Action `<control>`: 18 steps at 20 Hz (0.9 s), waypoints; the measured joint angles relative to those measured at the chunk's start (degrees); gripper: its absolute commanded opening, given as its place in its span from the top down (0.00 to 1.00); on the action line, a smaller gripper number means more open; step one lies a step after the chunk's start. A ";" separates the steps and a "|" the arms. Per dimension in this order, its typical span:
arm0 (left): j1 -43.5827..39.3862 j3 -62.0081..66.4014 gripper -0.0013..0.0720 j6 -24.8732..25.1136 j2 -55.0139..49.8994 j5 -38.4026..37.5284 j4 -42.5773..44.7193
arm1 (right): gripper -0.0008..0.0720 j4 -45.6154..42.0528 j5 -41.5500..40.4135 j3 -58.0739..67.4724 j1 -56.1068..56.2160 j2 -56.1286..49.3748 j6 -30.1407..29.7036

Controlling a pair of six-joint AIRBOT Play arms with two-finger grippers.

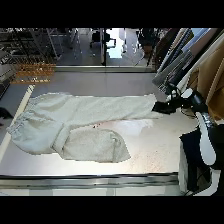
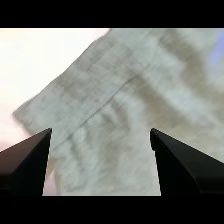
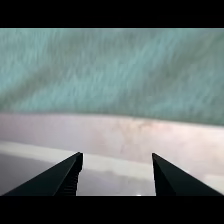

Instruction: Fold the clothes and pants, and hang the long-sleeved shirts on hangers.

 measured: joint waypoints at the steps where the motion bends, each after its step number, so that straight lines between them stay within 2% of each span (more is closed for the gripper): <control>1: 1.40 -1.62 0.04 -0.63 0.50 -2.29 0.70 | 0.31 2.38 3.61 -3.26 -0.11 1.38 -1.36; 3: 3.65 -5.75 0.04 -1.22 1.44 -4.59 1.03 | 0.31 6.91 8.44 -11.39 0.63 4.92 -3.63; 6: 4.94 -11.15 0.04 -0.96 2.14 -4.83 0.57 | 0.31 10.23 10.38 -24.02 4.15 9.90 -6.19; 11: 4.85 -16.15 0.05 -0.76 2.36 1.18 -3.41 | 0.31 12.50 2.60 -36.65 16.11 12.59 -7.50; 12: 4.72 -16.94 0.13 -0.76 2.36 2.51 -4.37 | 0.31 12.90 0.79 -37.68 18.67 12.48 -7.50; 13: 4.59 -17.55 0.26 -0.74 2.27 3.54 -5.03 | 0.31 13.09 -0.96 -38.47 21.27 12.07 -7.43; 14: 4.46 -18.14 0.38 -0.74 1.99 4.35 -5.68 | 0.50 14.08 -2.12 -38.95 23.56 11.56 -7.04; 15: 4.35 -18.58 0.56 -0.74 1.68 4.81 -6.10 | 0.93 14.34 -3.80 -39.30 25.49 10.95 -6.99; 16: 4.28 -18.97 0.80 -0.74 1.40 5.07 -6.71 | 0.95 14.45 -5.18 -39.58 27.21 10.38 -6.91; 17: 4.22 -19.21 0.96 -0.68 1.25 5.35 -7.17 | 0.95 14.36 -5.31 -39.63 28.41 10.32 -6.47; 18: 4.26 -19.37 0.97 0.00 1.27 5.44 -8.13 | 0.95 13.22 -5.35 -39.43 29.42 11.02 -6.51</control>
